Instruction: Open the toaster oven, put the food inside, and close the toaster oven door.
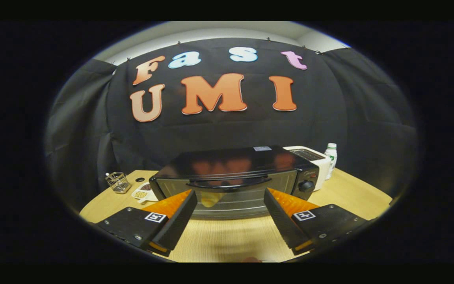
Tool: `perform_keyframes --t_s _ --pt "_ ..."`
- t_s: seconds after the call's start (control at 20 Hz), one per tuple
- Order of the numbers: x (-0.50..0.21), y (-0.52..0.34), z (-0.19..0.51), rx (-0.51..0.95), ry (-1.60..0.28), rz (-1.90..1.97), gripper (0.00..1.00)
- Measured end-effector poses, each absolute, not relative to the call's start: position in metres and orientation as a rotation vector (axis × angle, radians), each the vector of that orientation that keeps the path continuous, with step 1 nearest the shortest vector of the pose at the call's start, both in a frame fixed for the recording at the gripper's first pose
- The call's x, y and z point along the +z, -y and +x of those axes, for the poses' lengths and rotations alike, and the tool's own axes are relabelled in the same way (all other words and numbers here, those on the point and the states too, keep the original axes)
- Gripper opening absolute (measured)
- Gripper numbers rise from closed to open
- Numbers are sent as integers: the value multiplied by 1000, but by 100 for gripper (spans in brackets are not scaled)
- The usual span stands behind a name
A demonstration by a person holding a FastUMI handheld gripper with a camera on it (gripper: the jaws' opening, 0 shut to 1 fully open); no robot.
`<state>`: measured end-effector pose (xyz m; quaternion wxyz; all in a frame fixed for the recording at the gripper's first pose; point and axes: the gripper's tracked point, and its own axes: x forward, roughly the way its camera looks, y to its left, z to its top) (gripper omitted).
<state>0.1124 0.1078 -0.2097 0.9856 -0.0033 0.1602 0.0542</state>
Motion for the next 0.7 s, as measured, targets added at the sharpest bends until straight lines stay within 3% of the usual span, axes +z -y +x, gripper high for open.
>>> perform_keyframes --t_s 0.45,0.7 --pt "-96 -71 52 83 -182 -41 100" --pt "-72 -63 19 85 -165 -61 100"
